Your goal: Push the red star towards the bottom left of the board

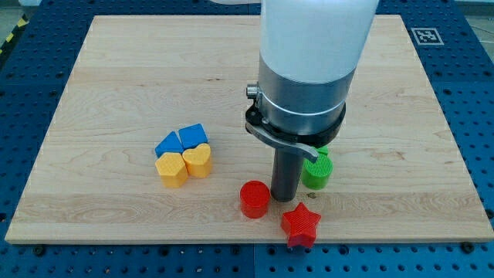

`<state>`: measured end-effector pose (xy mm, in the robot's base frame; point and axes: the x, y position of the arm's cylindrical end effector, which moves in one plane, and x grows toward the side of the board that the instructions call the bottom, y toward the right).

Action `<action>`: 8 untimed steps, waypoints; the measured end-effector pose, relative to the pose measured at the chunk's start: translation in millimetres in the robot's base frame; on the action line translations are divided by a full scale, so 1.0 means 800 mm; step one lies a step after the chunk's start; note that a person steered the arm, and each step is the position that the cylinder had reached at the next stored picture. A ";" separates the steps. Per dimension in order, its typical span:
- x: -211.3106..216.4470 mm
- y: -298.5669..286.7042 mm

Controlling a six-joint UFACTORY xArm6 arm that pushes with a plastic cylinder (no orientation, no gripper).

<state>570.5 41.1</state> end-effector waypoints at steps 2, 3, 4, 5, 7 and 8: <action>0.002 0.021; 0.002 0.048; 0.011 0.070; 0.029 0.087; 0.061 0.092; 0.060 0.084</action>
<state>618.8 108.1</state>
